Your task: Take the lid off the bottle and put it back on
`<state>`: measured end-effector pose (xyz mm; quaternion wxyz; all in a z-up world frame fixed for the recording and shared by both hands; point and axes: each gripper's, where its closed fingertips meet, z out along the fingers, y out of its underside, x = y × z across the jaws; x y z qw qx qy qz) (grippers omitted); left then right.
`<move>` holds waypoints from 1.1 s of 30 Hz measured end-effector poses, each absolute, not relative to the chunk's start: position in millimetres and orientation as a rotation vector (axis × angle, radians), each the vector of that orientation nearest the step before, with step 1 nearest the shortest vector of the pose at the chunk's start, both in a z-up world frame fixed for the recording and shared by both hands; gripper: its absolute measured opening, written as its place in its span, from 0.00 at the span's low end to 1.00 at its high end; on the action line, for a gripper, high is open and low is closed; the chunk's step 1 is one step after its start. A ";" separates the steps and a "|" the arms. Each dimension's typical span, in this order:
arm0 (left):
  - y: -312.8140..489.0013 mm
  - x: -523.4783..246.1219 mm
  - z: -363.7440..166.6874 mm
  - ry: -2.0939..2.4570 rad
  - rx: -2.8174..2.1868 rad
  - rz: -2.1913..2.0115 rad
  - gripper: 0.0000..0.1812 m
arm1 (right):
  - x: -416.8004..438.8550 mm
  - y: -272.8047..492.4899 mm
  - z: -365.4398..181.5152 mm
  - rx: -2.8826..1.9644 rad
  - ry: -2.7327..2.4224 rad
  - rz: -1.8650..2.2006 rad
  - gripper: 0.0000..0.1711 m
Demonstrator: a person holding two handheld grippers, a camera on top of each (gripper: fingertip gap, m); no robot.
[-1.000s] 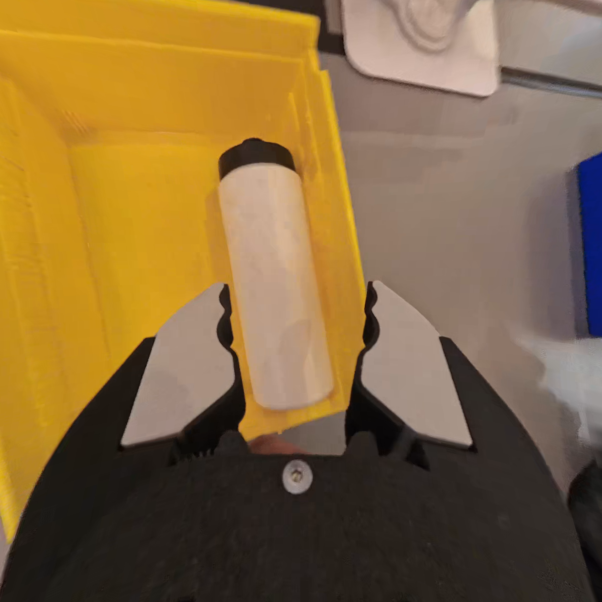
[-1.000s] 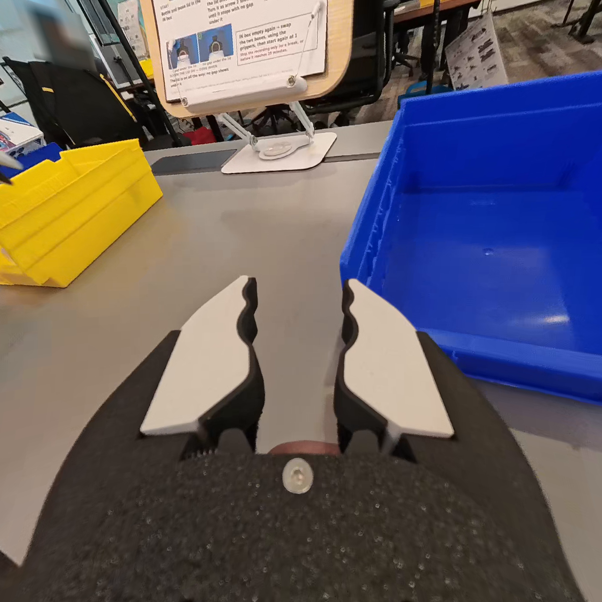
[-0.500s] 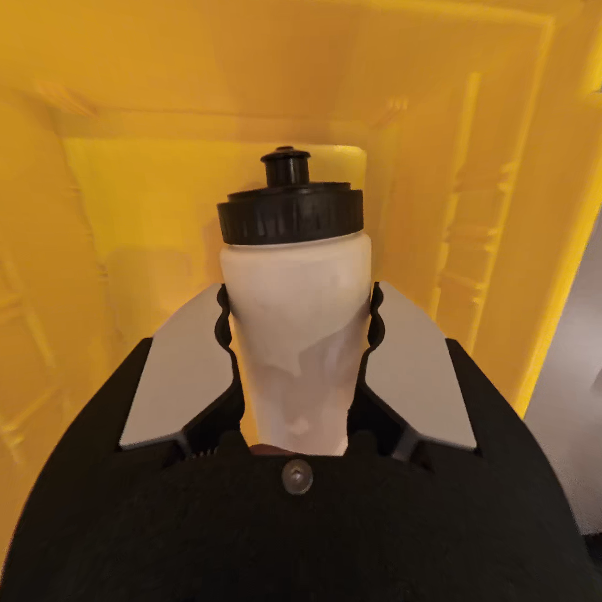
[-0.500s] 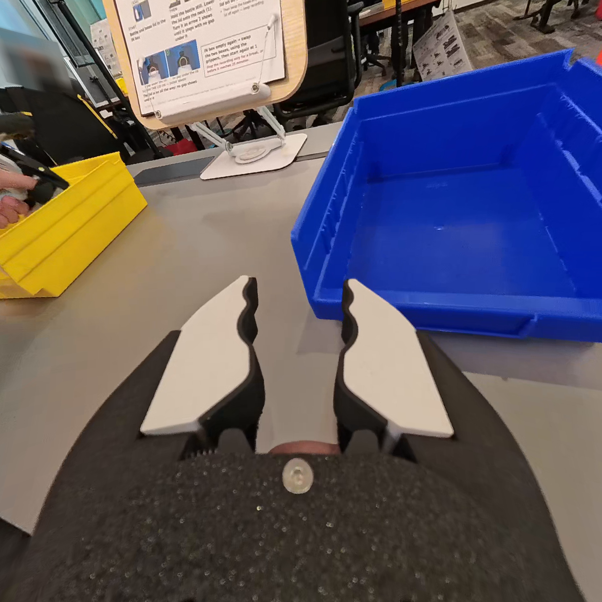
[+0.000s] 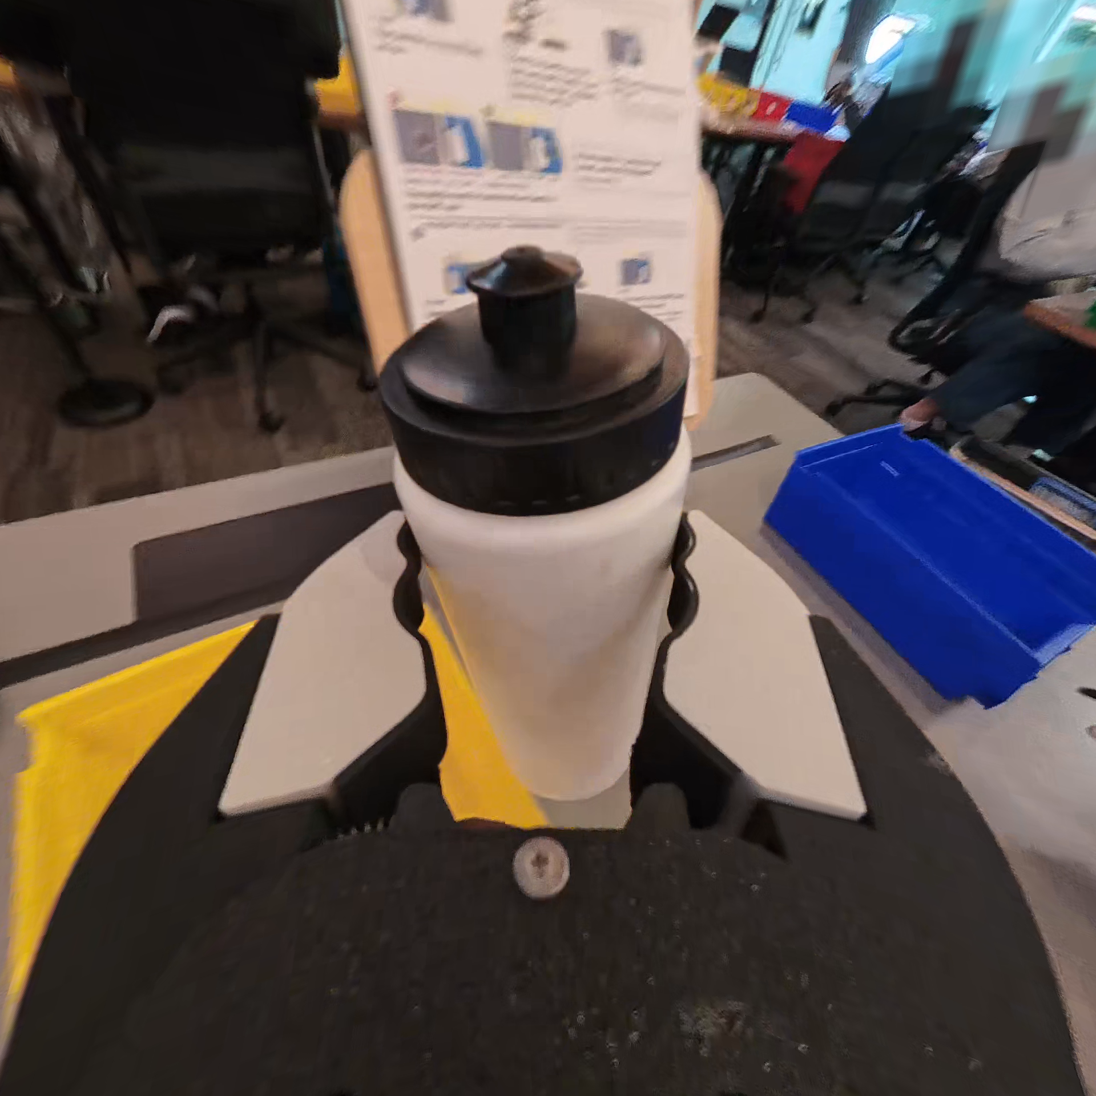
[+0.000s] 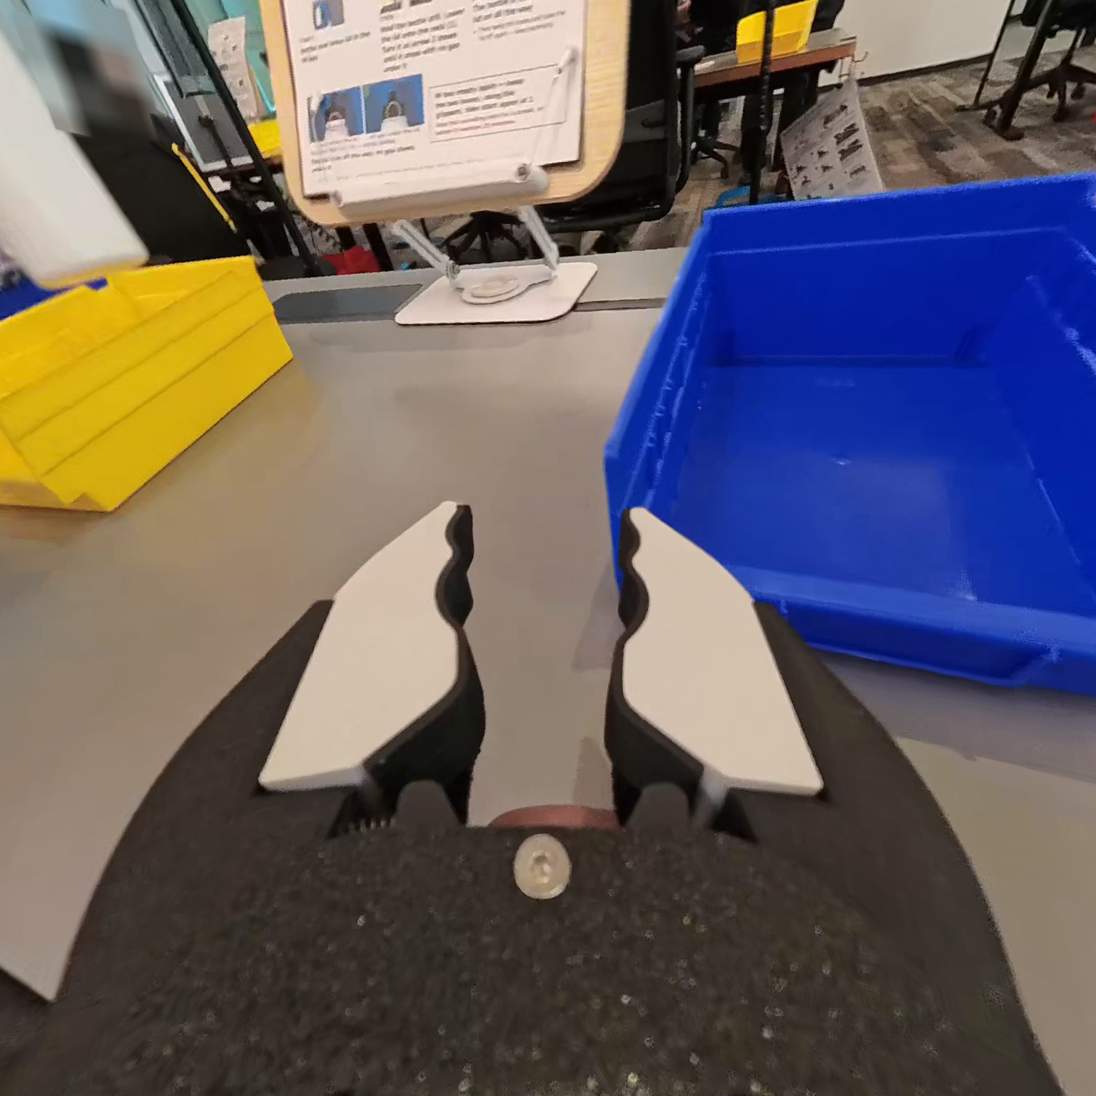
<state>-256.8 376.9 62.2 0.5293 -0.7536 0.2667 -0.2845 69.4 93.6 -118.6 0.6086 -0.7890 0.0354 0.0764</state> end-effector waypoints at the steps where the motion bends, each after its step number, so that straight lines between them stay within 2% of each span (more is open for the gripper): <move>1: 368.0 -235.9 58.8 0.645 -1.769 -0.701 0.45 | 64.0 97.0 -119.5 -1.829 0.053 0.163 0.27; 8: 325.4 -95.3 -23.3 0.820 -1.646 -0.747 0.45 | 31.0 100.7 -120.0 -1.826 -0.121 0.146 0.29; 15: 308.3 -51.9 -71.7 0.984 -1.609 -0.695 0.45 | 31.7 91.0 -124.6 -1.840 -0.136 0.193 0.29; 21: 298.0 -58.2 -69.6 0.989 -1.590 -0.755 0.45 | 11.3 98.9 -132.8 -1.852 -0.184 0.356 0.37; 23: 283.5 -63.2 -56.9 1.023 -1.572 -0.812 0.50 | -8.9 115.3 -128.2 -1.815 -0.218 0.417 0.39; 27: 245.7 -89.9 -15.6 1.111 -1.515 -0.920 0.49 | -58.9 160.5 -107.2 -1.694 -0.418 0.483 0.48; 29: 224.5 -110.5 0.4 1.184 -1.498 -0.957 0.48 | -66.2 196.6 -93.1 -1.617 -0.499 0.417 0.54; 33: 183.0 -158.9 18.6 1.342 -1.461 -0.978 0.47 | -65.7 262.8 -69.8 -1.551 -0.525 0.544 0.63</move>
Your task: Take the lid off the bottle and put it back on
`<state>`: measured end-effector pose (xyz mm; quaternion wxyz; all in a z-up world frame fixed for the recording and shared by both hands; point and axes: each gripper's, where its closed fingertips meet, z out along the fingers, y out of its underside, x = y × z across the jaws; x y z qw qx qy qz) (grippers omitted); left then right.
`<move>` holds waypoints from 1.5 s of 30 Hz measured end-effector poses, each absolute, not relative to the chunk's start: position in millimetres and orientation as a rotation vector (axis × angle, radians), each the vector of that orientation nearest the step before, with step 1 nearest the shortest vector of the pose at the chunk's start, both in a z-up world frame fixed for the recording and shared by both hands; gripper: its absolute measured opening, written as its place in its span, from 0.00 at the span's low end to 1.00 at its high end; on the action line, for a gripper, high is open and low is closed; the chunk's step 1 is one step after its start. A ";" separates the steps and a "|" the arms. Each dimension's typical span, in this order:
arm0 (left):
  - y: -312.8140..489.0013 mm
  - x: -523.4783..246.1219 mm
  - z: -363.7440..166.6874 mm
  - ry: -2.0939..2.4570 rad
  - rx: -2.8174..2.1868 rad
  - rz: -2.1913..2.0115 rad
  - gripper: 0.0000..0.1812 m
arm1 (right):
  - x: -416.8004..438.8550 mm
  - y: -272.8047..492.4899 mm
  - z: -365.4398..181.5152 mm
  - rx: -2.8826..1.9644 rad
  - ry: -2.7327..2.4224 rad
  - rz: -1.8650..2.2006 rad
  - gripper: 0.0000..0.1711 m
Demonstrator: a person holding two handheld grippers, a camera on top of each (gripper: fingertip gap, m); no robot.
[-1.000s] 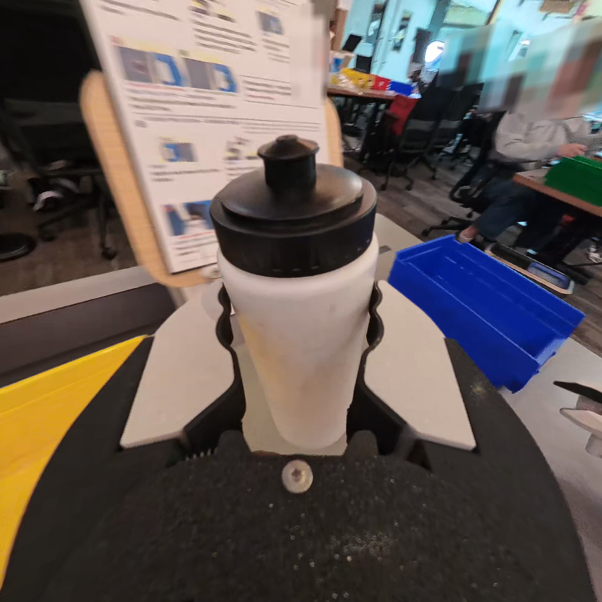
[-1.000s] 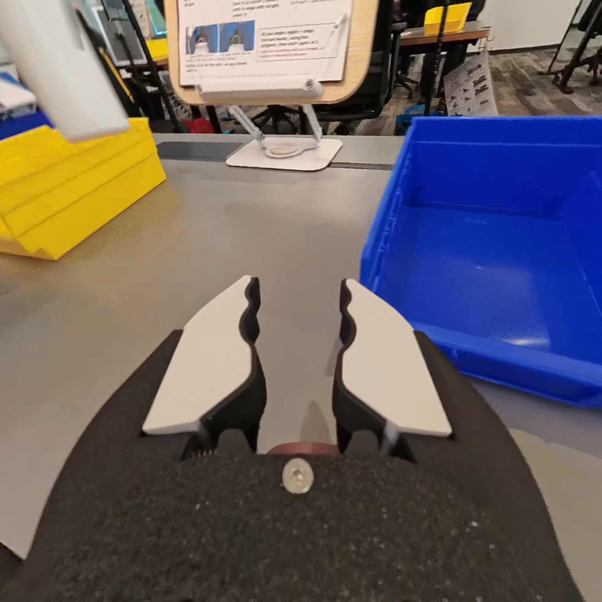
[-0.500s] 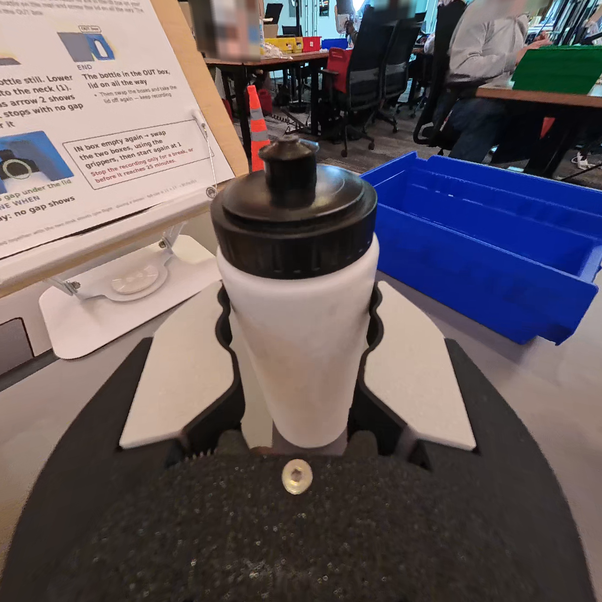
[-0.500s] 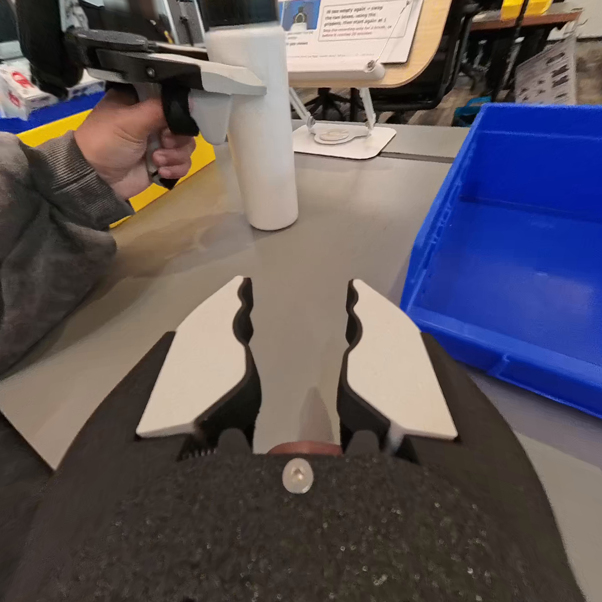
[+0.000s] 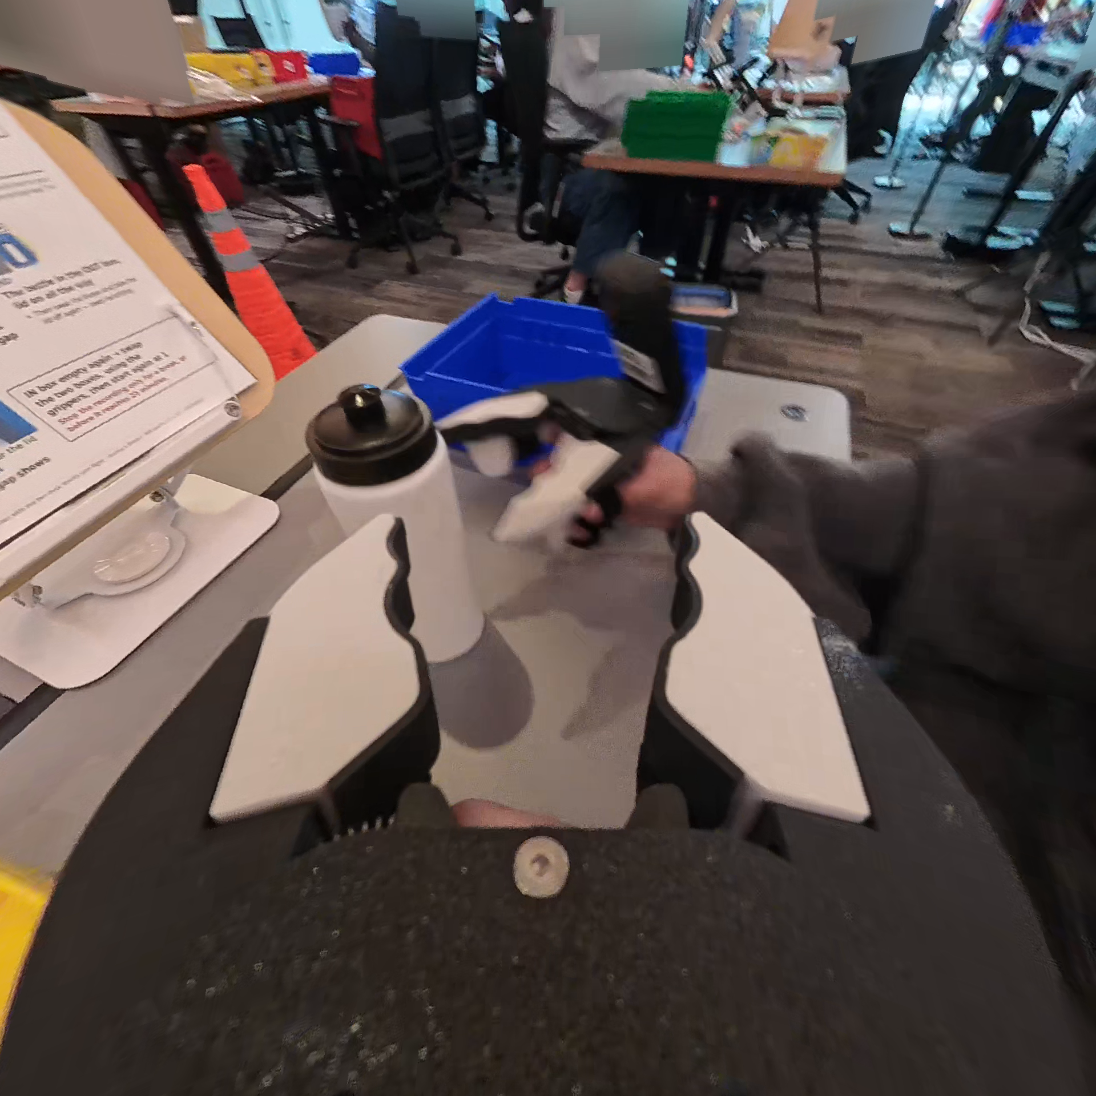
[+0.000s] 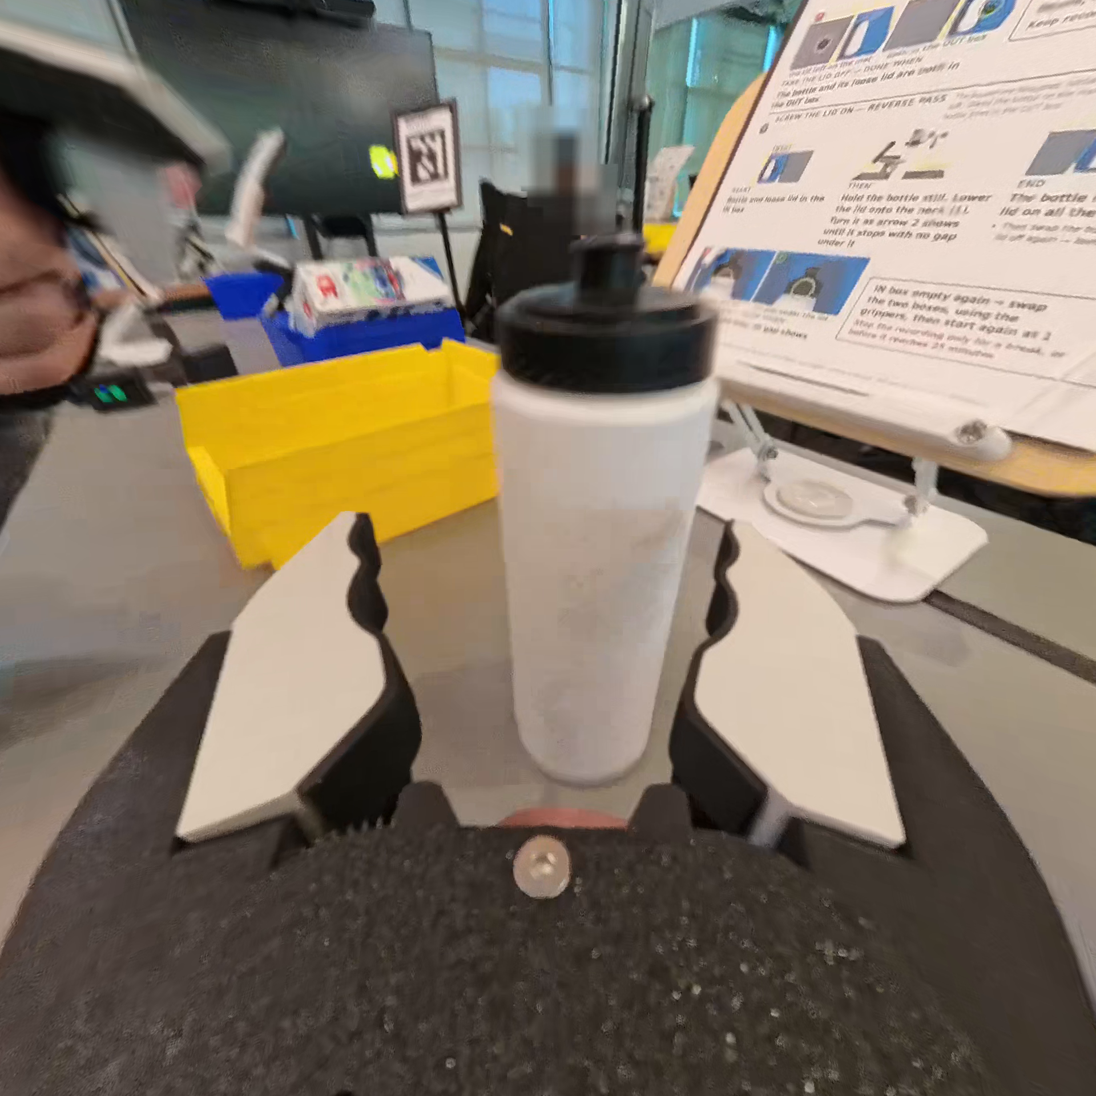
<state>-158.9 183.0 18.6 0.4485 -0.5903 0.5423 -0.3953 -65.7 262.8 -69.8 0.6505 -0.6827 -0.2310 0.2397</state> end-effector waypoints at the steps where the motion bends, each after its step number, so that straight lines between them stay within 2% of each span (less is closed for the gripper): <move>1: 173.1 -171.0 19.6 1.388 -1.453 -0.972 0.46 | -65.8 274.3 -65.2 -1.523 -0.523 0.613 0.65; 3: 156.6 -192.3 17.3 1.478 -1.450 -0.957 0.40 | -75.2 289.9 -61.3 -1.495 -0.551 0.783 0.70; 4: 152.1 -200.0 15.9 1.503 -1.458 -0.948 0.42 | -82.3 295.6 -62.4 -1.497 -0.585 0.834 0.70; 5: 149.5 -205.7 14.8 1.522 -1.470 -0.944 0.43 | -90.4 299.7 -66.4 -1.509 -0.645 0.855 0.67; 7: 148.4 -211.4 13.1 1.562 -1.509 -0.945 0.45 | -99.5 305.6 -81.8 -1.573 -0.787 0.823 0.52; 10: 165.9 -208.6 11.1 1.636 -1.552 -0.837 0.47 | -103.2 307.9 -80.8 -1.527 -0.810 0.884 0.51; 12: 188.8 -196.8 9.6 1.703 -1.555 -0.718 0.48 | -103.9 306.6 -80.0 -1.476 -0.807 0.908 0.51; 15: 225.1 -159.8 0.3 1.863 -1.560 -0.588 0.44 | -105.0 307.2 -81.0 -1.495 -0.842 0.907 0.51; 20: 276.5 -96.8 -23.3 2.129 -1.602 -0.462 0.54 | -106.1 306.0 -79.4 -1.443 -0.814 0.935 0.51; 23: 299.2 -81.5 -37.3 2.256 -1.608 -0.350 0.56 | -106.2 305.9 -79.6 -1.446 -0.819 0.929 0.51; 29: 295.1 -77.4 -44.5 2.499 -1.517 -0.314 0.42 | -107.2 307.7 -79.2 -1.436 -0.810 0.939 0.51; 37: 296.4 -75.5 -44.7 2.499 -1.542 -0.274 0.42 | -105.1 309.9 -79.5 -1.446 -0.794 0.917 0.51; 45: 295.2 -75.7 -44.6 2.243 -1.824 -0.221 0.42 | -104.0 309.2 -81.7 -1.503 -0.770 0.778 0.51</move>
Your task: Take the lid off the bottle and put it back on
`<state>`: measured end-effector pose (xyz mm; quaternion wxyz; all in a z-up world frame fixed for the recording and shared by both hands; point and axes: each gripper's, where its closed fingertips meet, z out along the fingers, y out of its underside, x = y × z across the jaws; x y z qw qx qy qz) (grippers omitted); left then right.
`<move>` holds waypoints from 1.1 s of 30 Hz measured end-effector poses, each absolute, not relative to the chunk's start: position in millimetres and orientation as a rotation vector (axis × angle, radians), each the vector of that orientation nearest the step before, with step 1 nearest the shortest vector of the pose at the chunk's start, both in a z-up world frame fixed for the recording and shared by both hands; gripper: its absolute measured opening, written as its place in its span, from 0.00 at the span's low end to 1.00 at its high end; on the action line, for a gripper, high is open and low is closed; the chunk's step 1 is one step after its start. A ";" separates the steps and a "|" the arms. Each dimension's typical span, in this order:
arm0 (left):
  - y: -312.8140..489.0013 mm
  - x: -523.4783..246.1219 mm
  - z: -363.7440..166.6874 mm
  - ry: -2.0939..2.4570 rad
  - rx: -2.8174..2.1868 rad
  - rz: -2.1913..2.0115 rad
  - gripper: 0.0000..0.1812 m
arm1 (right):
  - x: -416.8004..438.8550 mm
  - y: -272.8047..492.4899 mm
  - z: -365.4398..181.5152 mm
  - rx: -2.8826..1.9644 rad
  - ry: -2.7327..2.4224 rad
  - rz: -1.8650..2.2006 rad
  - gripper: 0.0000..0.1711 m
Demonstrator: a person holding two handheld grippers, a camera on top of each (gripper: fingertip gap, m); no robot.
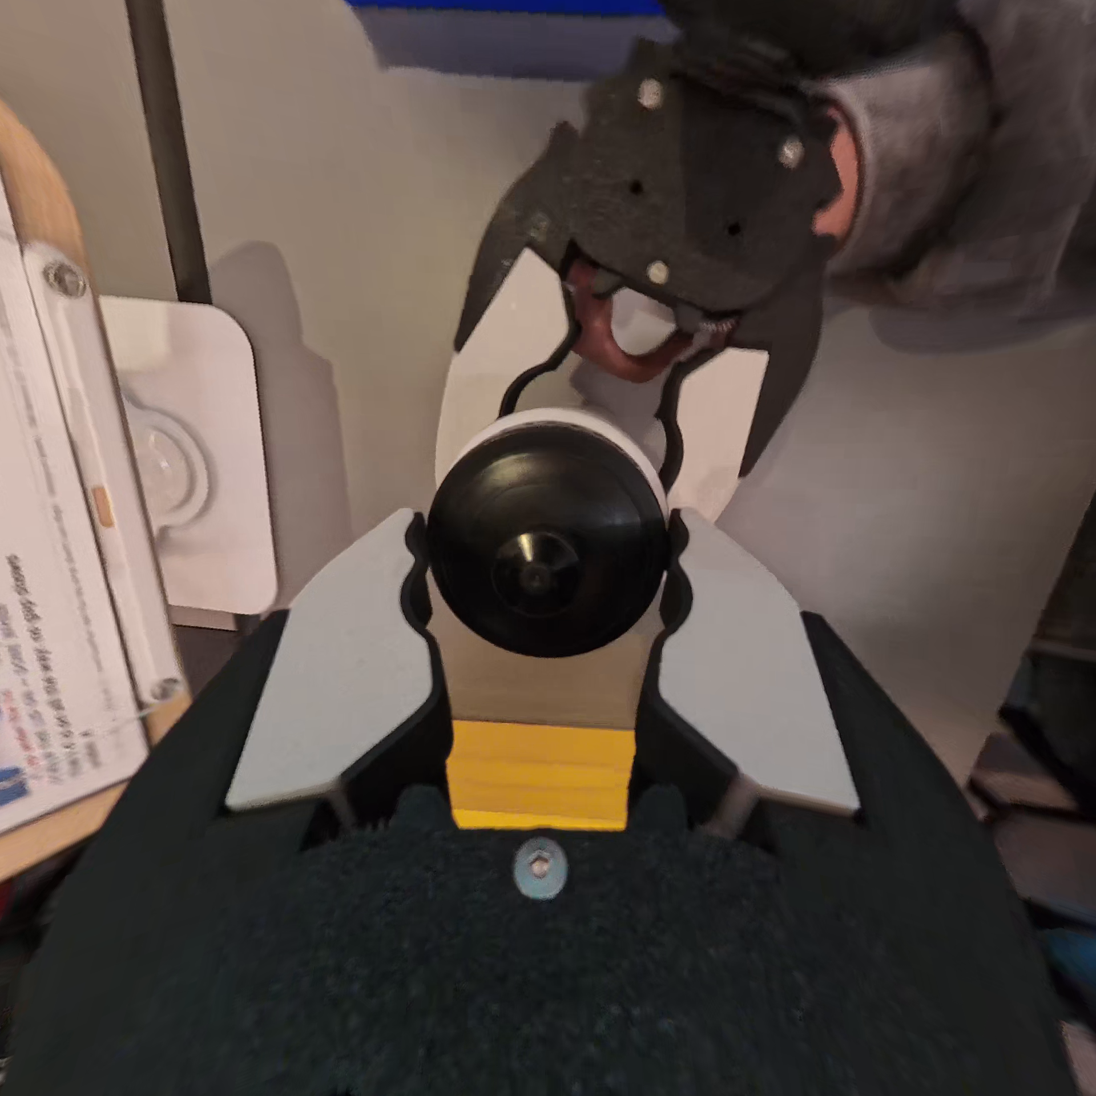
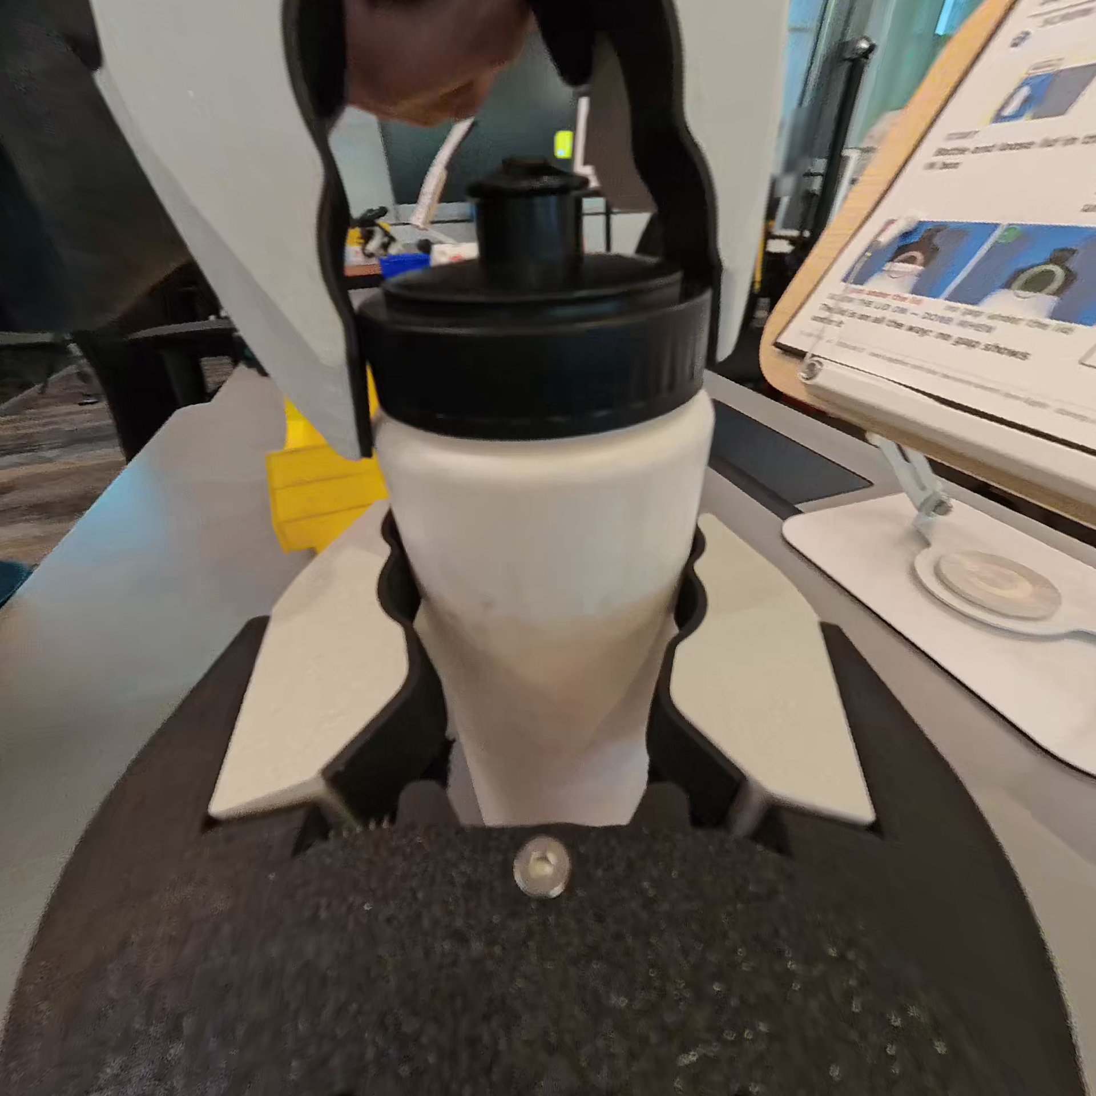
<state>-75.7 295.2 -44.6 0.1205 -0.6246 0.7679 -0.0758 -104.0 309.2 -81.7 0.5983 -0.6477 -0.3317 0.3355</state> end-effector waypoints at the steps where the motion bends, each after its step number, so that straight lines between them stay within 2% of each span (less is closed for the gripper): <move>1: 296.6 -73.6 -44.6 2.184 -1.882 -0.247 0.42 | -102.7 311.0 -82.1 -1.513 -0.745 0.772 0.51; 7: 303.2 -70.8 -44.2 1.523 -2.373 -0.155 0.42 | -98.3 318.2 -82.0 -1.525 -0.691 0.725 0.51; 10: 301.2 -71.6 -44.1 1.436 -2.411 -0.099 0.42 | -99.8 315.9 -81.8 -1.516 -0.705 0.733 0.51; 12: 296.1 -73.2 -42.3 1.564 -2.380 -0.098 0.44 | -99.8 315.0 -81.7 -1.514 -0.711 0.732 0.51; 13: 291.6 -73.7 -39.7 1.697 -2.319 -0.114 0.50 | -98.7 316.1 -82.1 -1.522 -0.700 0.733 0.51; 14: 291.0 -76.2 -35.2 1.860 -2.199 -0.090 0.55 | -99.0 316.0 -82.0 -1.519 -0.701 0.743 0.51; 16: 307.9 -81.5 -18.9 2.081 -1.789 0.075 0.57 | -99.6 316.6 -81.8 -1.514 -0.702 0.751 0.51; 18: 311.3 -87.5 -8.6 2.214 -1.461 0.148 0.54 | -100.1 317.2 -81.8 -1.514 -0.700 0.753 0.51; 19: 306.1 -89.7 -8.6 2.260 -1.414 0.112 0.50 | -100.1 317.1 -81.8 -1.513 -0.701 0.753 0.51; 20: 299.3 -91.7 -11.0 2.303 -1.437 0.052 0.47 | -100.0 317.0 -81.8 -1.513 -0.701 0.754 0.51; 23: 286.9 -91.2 -17.2 2.386 -1.571 -0.106 0.49 | -99.9 316.8 -82.0 -1.514 -0.703 0.755 0.51; 28: 297.9 -83.4 -28.1 2.440 -1.559 -0.092 0.50 | -99.9 316.6 -81.8 -1.512 -0.701 0.758 0.51; 31: 304.2 -77.2 -31.6 2.450 -1.580 -0.105 0.46 | -99.9 316.6 -81.8 -1.513 -0.703 0.757 0.51; 33: 300.7 -77.6 -32.9 2.496 -1.601 -0.147 0.39 | -99.8 316.7 -81.8 -1.513 -0.701 0.758 0.51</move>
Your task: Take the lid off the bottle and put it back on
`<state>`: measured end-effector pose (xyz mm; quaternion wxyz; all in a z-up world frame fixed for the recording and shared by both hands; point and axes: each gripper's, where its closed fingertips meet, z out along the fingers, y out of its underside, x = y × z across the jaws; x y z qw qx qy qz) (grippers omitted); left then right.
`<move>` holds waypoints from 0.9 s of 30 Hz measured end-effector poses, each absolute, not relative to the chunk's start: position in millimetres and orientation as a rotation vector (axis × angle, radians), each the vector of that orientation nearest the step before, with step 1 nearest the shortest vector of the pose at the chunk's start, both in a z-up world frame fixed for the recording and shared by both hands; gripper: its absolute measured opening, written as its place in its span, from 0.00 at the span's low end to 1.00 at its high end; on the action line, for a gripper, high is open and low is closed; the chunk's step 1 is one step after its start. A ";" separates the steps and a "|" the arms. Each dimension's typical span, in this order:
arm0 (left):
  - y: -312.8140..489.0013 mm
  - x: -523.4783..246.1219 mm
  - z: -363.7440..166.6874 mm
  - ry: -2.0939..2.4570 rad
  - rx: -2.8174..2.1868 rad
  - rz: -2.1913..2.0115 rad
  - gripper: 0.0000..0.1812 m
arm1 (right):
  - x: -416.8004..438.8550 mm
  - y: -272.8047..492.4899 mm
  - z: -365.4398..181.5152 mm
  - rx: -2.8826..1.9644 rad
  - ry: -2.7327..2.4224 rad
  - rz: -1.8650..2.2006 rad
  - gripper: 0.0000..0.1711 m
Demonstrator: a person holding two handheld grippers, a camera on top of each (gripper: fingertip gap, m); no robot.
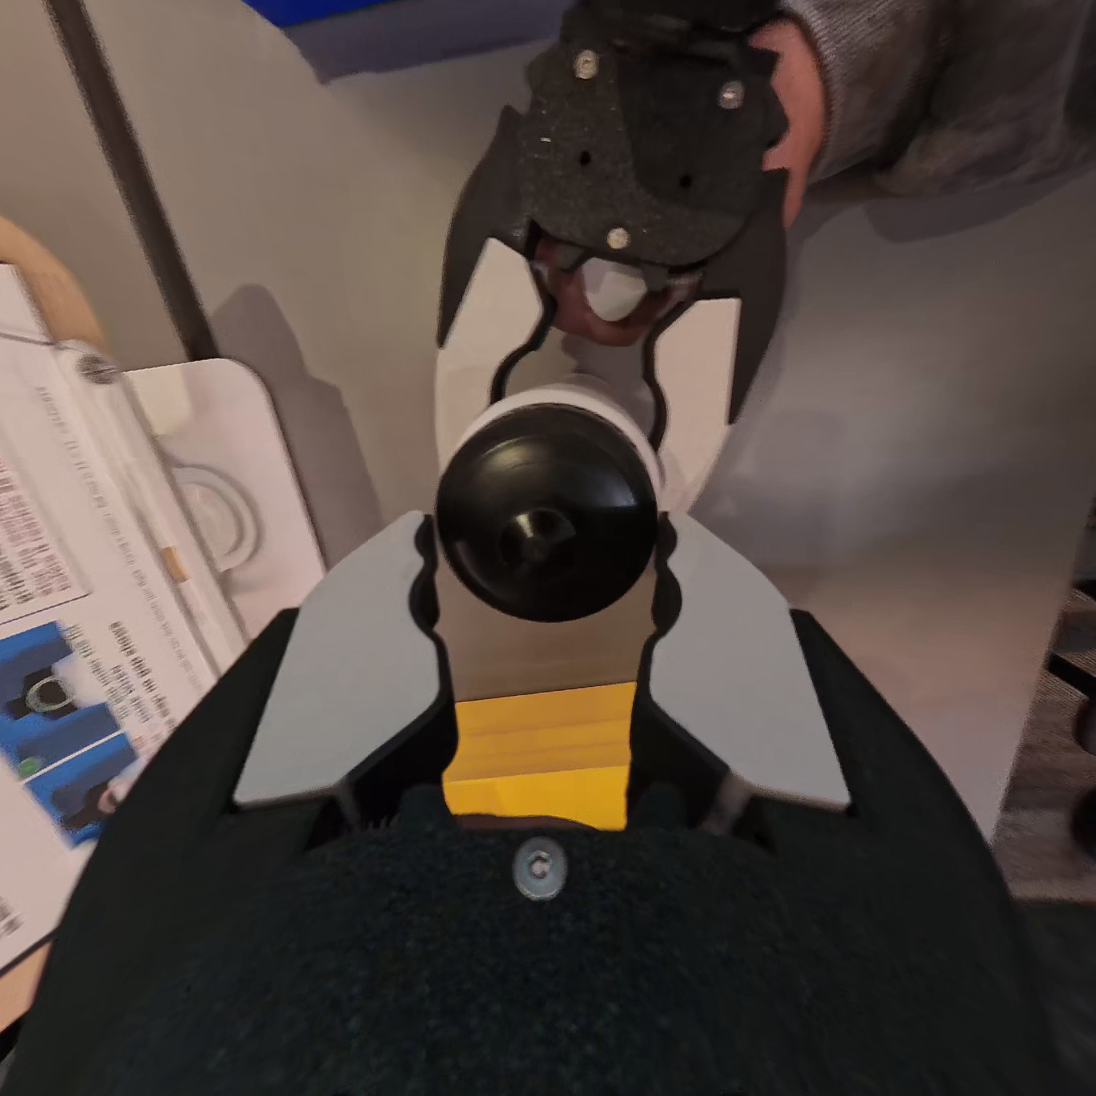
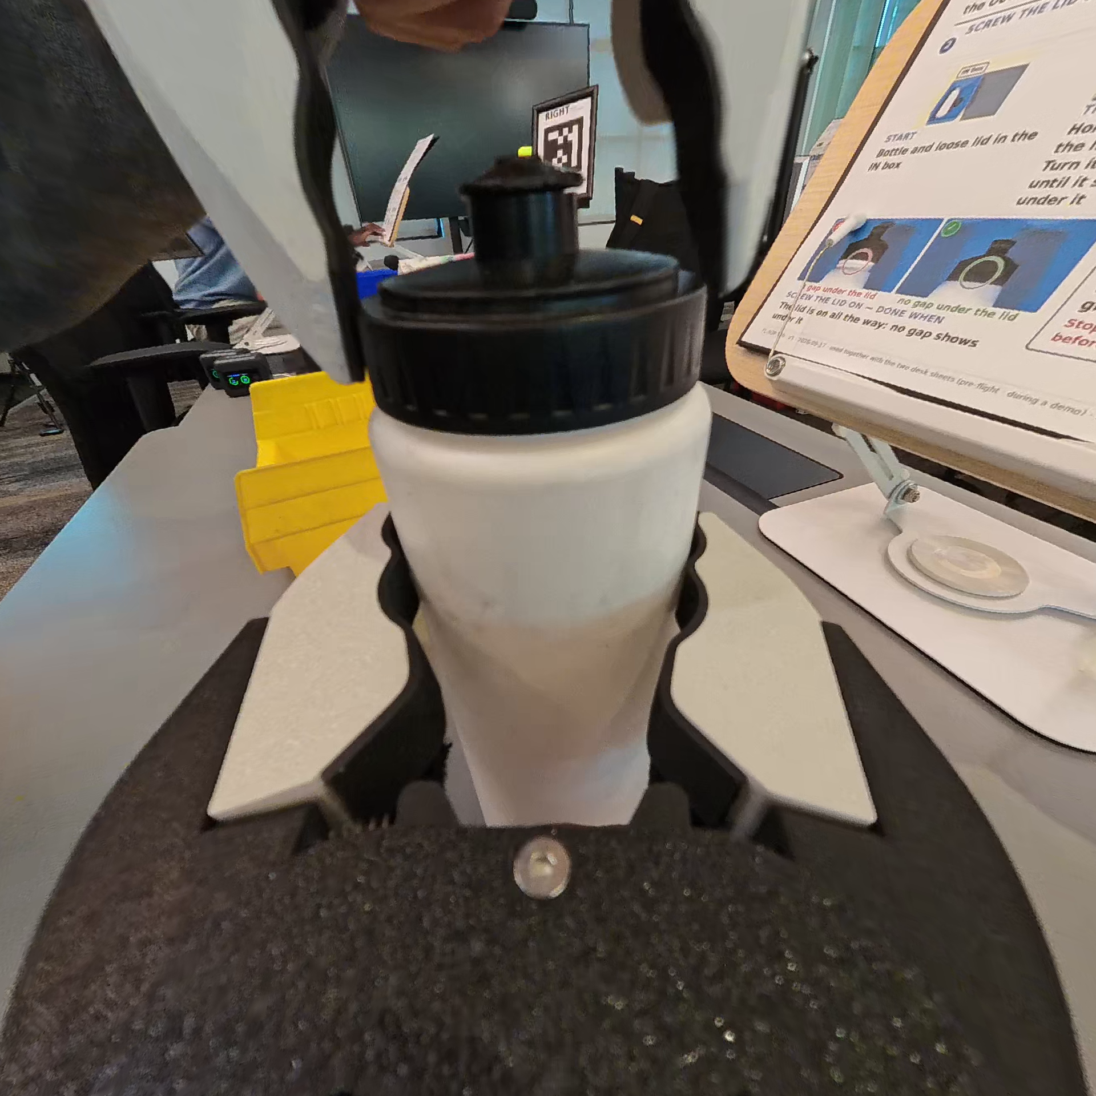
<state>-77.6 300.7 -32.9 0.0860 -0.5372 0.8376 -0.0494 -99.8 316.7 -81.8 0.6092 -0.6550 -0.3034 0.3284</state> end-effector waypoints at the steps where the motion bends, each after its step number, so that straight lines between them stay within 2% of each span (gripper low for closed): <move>1: 300.3 -77.3 -33.1 2.503 -1.606 -0.150 0.38 | -99.7 316.7 -81.8 -1.513 -0.701 0.758 0.51; 7: 301.3 -78.7 -33.2 2.329 -1.846 -0.113 0.38 | -100.0 317.3 -82.0 -1.523 -0.699 0.746 0.51; 13: 300.4 -76.3 -33.5 1.563 -2.465 -0.047 0.38 | -99.0 318.2 -81.9 -1.529 -0.689 0.742 0.51; 16: 300.9 -73.8 -34.8 1.441 -2.491 0.021 0.39 | -99.3 317.5 -82.0 -1.529 -0.687 0.731 0.51; 20: 299.7 -75.7 -35.1 1.478 -2.496 0.052 0.39 | -99.3 316.6 -82.2 -1.536 -0.694 0.721 0.51; 23: 298.2 -78.5 -30.6 1.720 -2.417 0.028 0.42 | -101.2 317.2 -82.2 -1.537 -0.692 0.732 0.51; 27: 310.5 -81.6 -10.3 2.197 -1.874 0.061 0.46 | -101.2 316.9 -82.2 -1.535 -0.696 0.734 0.51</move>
